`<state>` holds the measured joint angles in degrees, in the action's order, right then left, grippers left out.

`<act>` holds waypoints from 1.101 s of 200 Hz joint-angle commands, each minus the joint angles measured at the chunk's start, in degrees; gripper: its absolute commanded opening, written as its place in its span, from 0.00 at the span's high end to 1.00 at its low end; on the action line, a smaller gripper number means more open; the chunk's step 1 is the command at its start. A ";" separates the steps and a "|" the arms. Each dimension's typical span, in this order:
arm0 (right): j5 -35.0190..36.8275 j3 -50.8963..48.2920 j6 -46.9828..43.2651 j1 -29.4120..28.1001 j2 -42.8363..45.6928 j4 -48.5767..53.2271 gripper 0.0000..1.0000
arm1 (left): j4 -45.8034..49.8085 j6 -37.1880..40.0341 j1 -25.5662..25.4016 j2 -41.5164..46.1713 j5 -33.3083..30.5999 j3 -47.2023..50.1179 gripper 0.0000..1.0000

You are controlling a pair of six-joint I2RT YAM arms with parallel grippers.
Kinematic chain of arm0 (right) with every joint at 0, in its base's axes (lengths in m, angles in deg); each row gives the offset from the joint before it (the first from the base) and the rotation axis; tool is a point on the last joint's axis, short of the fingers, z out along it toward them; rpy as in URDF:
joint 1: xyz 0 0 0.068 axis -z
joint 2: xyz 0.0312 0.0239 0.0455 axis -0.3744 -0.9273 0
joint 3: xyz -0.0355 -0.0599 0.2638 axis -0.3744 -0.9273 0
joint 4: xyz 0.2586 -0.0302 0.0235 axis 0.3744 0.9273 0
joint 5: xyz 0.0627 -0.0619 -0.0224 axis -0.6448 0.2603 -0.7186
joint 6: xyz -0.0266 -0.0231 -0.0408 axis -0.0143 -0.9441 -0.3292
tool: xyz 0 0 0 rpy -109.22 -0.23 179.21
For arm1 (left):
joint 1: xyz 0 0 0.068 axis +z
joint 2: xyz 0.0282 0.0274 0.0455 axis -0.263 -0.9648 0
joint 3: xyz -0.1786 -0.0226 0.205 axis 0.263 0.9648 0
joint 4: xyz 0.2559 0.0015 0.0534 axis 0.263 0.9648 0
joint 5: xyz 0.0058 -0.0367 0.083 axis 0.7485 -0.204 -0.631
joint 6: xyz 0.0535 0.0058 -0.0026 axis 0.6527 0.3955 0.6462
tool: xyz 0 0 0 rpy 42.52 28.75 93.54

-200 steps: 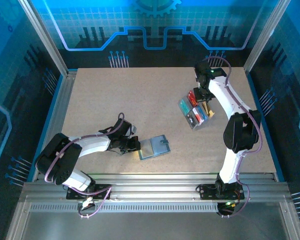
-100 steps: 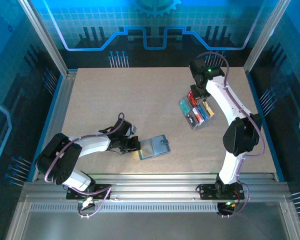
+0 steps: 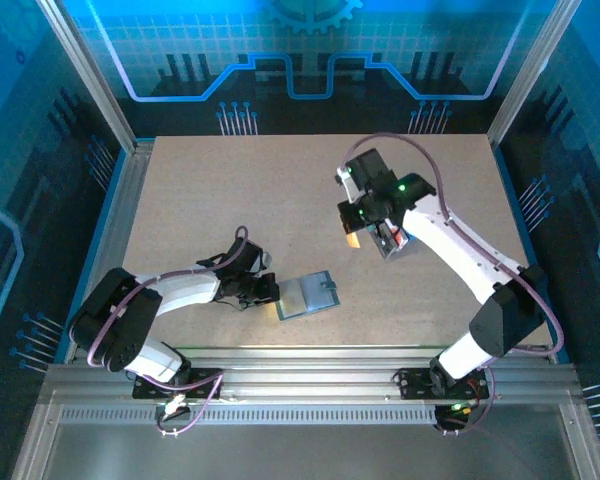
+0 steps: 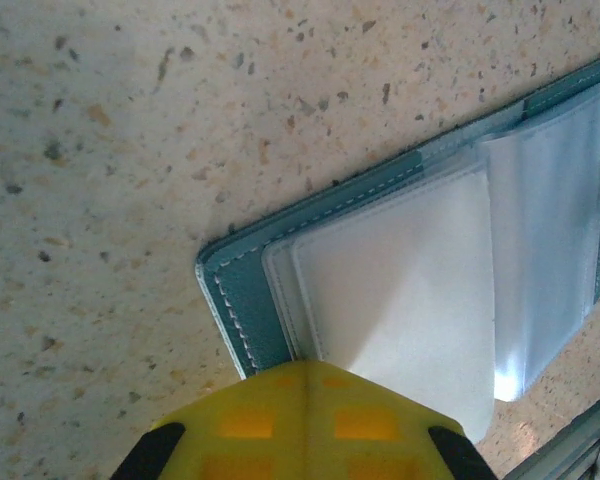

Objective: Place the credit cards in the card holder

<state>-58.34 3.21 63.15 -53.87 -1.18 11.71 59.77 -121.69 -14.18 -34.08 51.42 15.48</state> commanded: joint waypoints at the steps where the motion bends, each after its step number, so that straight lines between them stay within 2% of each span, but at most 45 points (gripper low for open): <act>1: -17.76 -8.25 5.59 -1.16 1.57 -15.27 1.00 | 4.15 2.06 -0.09 0.55 -1.99 1.06 1.00; 36: -24.55 -17.63 9.26 -2.75 0.13 -26.35 1.00 | 4.33 2.10 -0.10 0.20 -2.07 0.86 1.00; 64: -29.26 -21.19 12.11 -3.08 -1.89 -32.36 1.00 | 4.52 2.17 -0.10 0.15 -2.44 0.89 1.00; 129: -28.02 -21.90 11.76 -3.72 -7.96 -34.78 1.00 | 4.79 1.97 -0.05 0.13 -2.31 0.78 1.00; 220: -27.05 -22.82 11.28 -3.10 -10.58 -34.78 1.00 | 4.77 1.90 -0.08 0.02 -2.40 0.69 1.00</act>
<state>-84.77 -18.58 74.43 -56.90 -10.44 -21.92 60.01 -120.97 -14.18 -34.06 51.22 15.48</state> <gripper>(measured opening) 0.052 0.053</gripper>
